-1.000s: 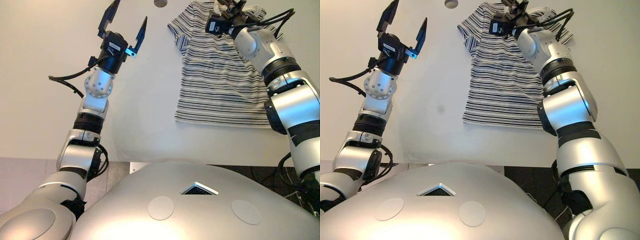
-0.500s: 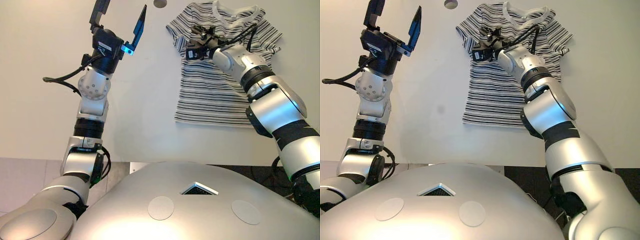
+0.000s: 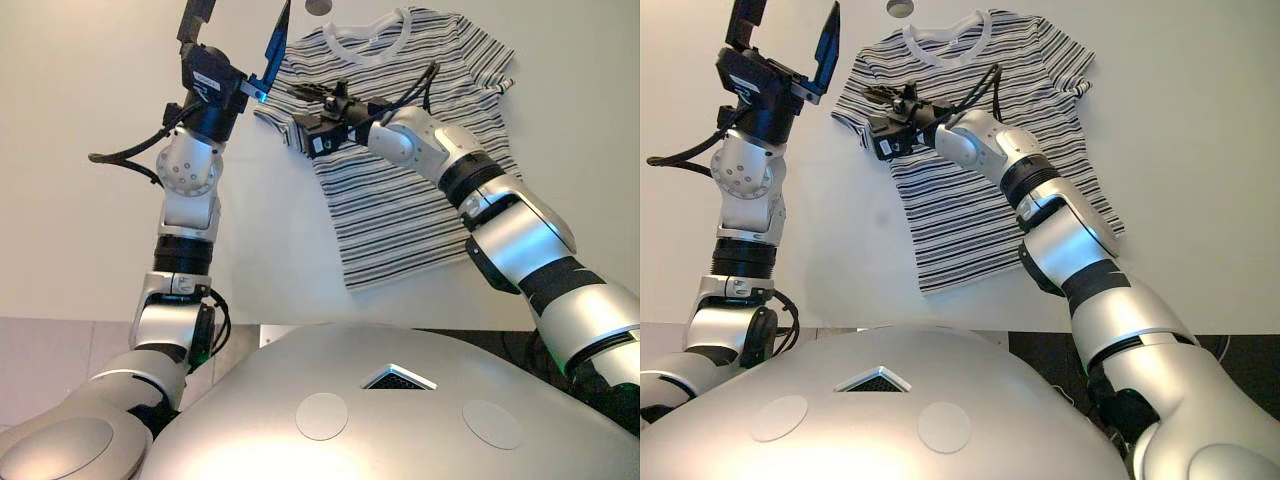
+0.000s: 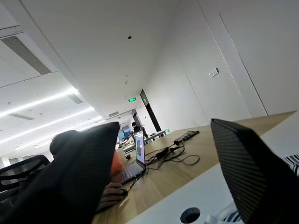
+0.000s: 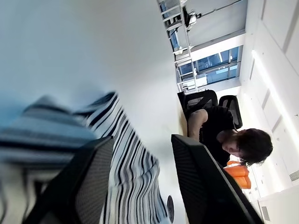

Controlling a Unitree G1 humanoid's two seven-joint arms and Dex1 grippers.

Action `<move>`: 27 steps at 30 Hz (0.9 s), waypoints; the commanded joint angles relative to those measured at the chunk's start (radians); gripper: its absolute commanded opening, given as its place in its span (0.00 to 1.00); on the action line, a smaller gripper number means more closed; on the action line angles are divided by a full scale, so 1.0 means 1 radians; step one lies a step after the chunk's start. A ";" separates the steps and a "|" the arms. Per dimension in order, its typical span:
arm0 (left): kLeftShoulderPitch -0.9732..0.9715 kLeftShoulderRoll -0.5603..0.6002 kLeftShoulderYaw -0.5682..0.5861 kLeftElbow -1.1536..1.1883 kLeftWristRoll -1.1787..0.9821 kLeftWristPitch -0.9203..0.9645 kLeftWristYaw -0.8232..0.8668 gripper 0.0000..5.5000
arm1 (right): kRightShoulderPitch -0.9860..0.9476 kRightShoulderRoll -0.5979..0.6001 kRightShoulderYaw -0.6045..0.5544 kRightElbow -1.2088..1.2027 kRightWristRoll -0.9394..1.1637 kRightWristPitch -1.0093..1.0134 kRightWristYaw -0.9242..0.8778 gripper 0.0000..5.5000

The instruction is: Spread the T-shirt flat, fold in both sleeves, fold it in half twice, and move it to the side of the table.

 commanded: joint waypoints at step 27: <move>-0.145 0.069 0.293 0.143 -0.204 0.381 0.006 0.65 | 0.662 -0.798 -0.340 -0.916 0.433 0.240 0.876 0.42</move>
